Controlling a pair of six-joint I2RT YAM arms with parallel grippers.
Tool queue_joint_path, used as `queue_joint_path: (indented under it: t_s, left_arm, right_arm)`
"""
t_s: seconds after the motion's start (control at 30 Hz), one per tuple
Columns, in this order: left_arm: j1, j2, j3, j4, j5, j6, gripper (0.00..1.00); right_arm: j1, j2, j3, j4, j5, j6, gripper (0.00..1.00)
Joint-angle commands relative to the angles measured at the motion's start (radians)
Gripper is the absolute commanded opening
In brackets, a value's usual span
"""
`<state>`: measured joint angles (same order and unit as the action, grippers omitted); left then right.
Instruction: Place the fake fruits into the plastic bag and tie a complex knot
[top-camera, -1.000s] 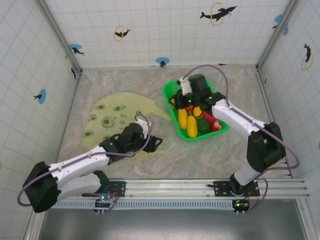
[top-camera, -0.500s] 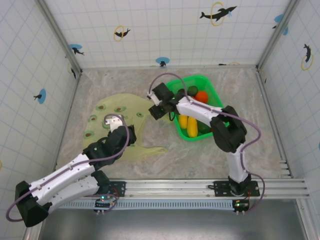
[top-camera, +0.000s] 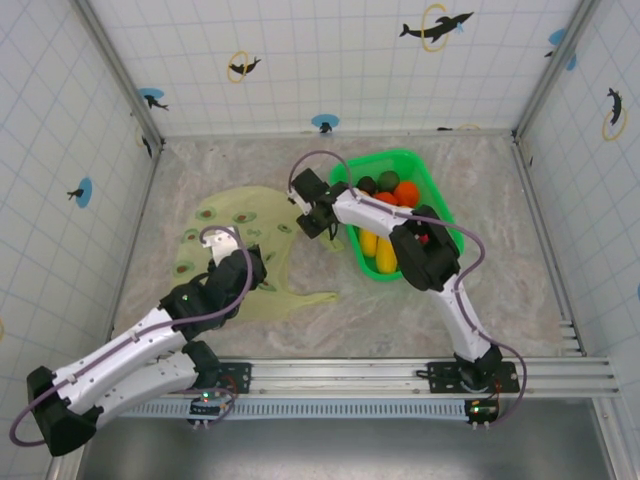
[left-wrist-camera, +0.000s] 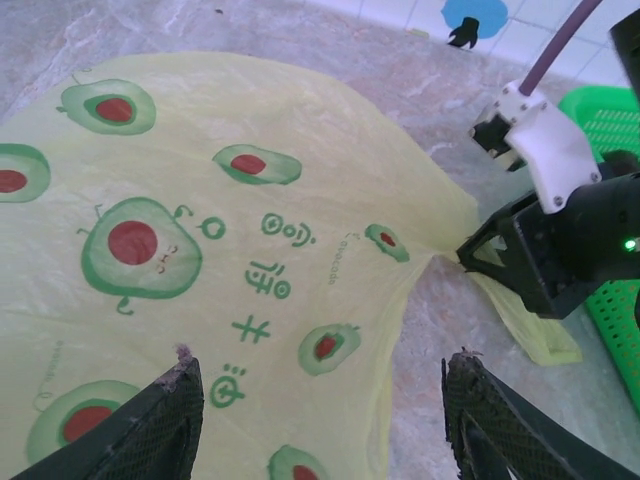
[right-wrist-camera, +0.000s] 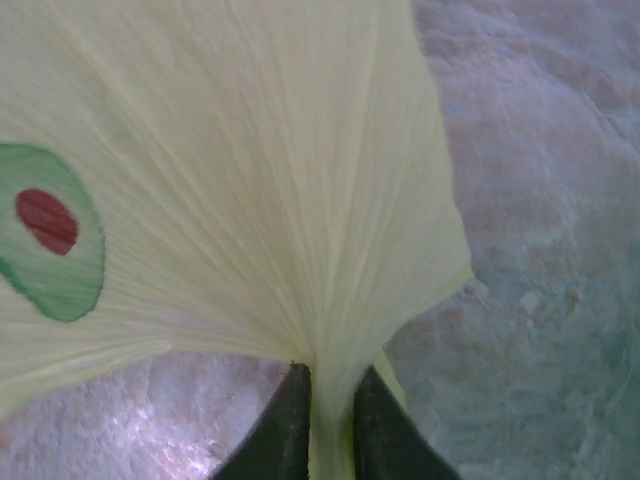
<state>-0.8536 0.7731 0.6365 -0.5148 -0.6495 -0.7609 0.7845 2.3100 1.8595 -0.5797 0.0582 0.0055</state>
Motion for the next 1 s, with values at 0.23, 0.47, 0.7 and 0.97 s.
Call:
queue_joint_path:
  t_s: [0.23, 0.47, 0.7, 0.97]
  left_arm:
    - [0.186, 0.047, 0.055, 0.03, 0.192, 0.084, 0.64]
    - [0.311, 0.174, 0.185, 0.077, 0.492, 0.181, 0.64]
    - [0.313, 0.212, 0.175, 0.148, 0.76, 0.174, 0.67]
    - [0.266, 0.187, -0.057, 0.335, 0.999, 0.075, 0.7]
  right_arm:
    - [-0.112, -0.294, -0.126, 0.151, -0.36, 0.287, 0.0]
    - [-0.209, -0.487, -0.347, 0.371, -0.369, 0.699, 0.0]
    - [-0.226, -0.664, -0.631, 0.649, -0.2, 1.058, 0.0]
    - [-0.228, -0.611, -0.72, 0.795, -0.081, 1.304, 0.0]
